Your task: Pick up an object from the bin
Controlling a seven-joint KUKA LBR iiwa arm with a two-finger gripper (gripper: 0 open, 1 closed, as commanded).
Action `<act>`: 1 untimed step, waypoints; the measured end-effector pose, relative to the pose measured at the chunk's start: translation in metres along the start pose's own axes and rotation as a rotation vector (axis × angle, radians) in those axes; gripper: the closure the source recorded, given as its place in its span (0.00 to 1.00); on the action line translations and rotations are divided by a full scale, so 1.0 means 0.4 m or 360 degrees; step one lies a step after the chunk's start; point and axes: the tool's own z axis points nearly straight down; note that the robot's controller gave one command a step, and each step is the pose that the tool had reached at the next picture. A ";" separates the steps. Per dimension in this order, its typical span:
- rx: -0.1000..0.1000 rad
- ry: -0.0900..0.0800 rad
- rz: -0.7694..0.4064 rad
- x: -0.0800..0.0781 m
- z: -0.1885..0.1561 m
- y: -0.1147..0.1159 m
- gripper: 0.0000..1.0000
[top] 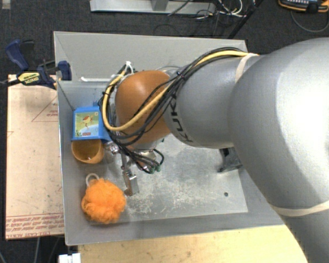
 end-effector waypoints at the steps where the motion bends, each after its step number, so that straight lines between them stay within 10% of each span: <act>1: -0.0022 -0.0010 -0.0149 -0.018 0.008 -0.006 0.00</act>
Offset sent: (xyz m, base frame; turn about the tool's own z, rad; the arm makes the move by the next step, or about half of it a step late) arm -0.0703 0.0122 0.0902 -0.0933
